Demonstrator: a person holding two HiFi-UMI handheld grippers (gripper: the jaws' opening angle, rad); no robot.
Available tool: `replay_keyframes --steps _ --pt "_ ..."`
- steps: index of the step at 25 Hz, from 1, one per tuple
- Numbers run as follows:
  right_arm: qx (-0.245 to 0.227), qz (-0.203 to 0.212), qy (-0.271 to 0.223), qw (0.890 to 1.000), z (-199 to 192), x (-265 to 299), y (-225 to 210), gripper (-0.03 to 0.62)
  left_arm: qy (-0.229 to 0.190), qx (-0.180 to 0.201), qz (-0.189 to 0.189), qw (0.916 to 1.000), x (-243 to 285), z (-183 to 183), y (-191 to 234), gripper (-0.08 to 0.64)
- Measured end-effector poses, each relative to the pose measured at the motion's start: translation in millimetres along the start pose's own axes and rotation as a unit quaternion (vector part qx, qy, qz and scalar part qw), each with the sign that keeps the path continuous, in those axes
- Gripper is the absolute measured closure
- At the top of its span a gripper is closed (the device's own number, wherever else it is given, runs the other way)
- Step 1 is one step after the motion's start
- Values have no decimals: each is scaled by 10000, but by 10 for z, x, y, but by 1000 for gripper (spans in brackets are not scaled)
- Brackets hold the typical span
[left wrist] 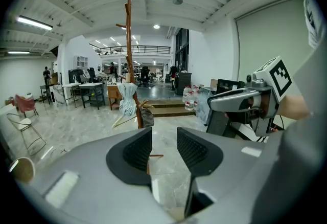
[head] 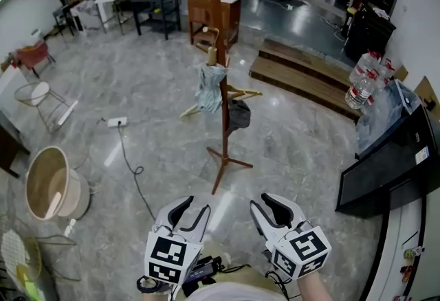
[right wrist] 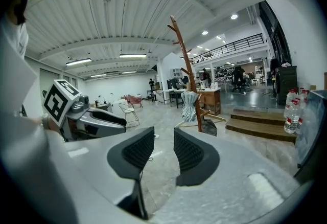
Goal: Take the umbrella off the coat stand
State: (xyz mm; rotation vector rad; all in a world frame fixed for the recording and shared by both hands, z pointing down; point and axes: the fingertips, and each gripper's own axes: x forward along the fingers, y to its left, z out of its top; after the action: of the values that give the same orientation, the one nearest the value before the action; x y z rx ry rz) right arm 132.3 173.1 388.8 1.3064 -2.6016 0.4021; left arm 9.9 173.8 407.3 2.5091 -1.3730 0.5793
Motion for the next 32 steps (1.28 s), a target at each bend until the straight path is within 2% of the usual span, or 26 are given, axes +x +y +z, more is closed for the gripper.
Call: replay_keyframes --steps 12,32 --pt "-31 -40 42 10000 16 186 -209 477 -44 27 -84 10000 310 107 94 408" --pt "43 -27 81 10000 480 1154 -638 477 51 132 -180 9997 1056 585 873 400"
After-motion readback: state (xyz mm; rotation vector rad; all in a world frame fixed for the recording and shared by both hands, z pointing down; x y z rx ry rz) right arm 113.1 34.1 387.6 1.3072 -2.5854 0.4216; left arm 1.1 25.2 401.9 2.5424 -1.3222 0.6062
